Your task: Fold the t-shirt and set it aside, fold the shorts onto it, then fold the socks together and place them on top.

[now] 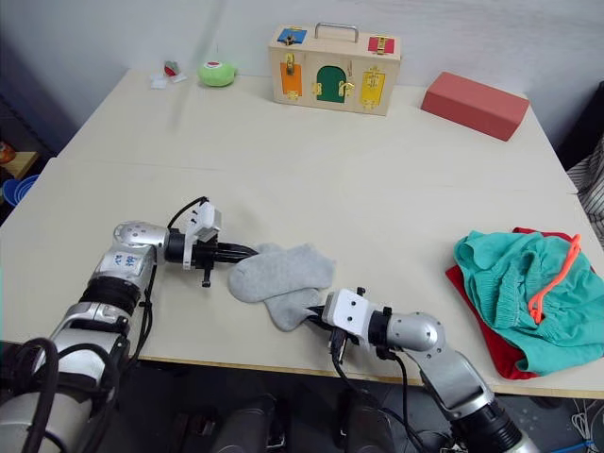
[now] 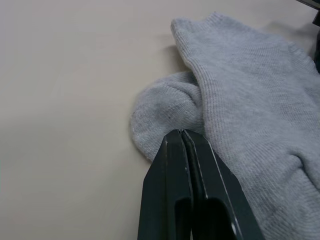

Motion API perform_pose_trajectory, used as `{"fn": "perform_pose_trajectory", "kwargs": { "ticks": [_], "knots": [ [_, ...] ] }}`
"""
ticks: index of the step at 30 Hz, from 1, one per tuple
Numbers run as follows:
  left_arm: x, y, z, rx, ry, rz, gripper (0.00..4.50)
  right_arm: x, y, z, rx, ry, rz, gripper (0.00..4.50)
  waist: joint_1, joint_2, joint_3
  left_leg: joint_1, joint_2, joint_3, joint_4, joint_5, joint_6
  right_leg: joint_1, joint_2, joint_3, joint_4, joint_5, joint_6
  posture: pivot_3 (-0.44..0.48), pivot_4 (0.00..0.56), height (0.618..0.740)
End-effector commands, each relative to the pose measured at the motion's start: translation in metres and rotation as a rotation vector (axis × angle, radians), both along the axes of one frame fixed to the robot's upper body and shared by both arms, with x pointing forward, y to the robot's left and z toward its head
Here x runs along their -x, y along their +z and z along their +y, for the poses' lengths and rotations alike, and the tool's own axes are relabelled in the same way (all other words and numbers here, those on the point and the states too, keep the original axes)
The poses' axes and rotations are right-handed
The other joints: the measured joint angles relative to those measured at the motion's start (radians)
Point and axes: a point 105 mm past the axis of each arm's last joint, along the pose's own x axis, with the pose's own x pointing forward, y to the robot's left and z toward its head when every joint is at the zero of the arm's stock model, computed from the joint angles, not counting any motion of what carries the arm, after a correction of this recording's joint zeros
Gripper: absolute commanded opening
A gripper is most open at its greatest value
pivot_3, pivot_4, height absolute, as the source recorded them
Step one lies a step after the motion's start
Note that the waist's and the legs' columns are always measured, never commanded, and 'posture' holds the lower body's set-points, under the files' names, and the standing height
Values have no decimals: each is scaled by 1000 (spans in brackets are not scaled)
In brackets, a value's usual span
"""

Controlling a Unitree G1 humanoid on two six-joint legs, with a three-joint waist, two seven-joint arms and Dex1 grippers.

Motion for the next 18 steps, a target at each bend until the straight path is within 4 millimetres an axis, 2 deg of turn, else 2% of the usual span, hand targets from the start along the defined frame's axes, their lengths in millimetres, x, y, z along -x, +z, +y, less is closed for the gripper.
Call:
{"fn": "perform_pose_trajectory", "kwargs": {
  "ticks": [1,6,12,17,18],
  "knots": [
    [17,9,3,44,37,-34,34,-11,2,-20,45,-3,-38,0,-4,0,0,0,0,0,0,0,0,0,0,0,0,0,0,0,150,740],
    [49,6,6,74,96,-28,34,-22,4,-33,72,27,-65,0,-2,0,0,2,1,-1,0,0,-1,2,-1,0,-1,0,0,0,150,740],
    [72,8,0,94,141,-64,34,-33,2,-45,95,49,-96,0,4,1,0,4,1,-5,0,0,-1,6,-2,0,-3,2,-2,0,150,740],
    [61,20,8,131,227,-149,34,-35,-1,-48,102,85,-105,0,3,1,0,5,1,-5,0,0,-2,7,-3,-1,-3,2,-2,0,150,740],
    [56,22,12,111,225,-167,207,-33,-2,-49,105,94,-102,0,4,1,0,5,1,-5,0,0,-2,7,-3,-1,-3,2,-2,0,150,740]
  ]
}}
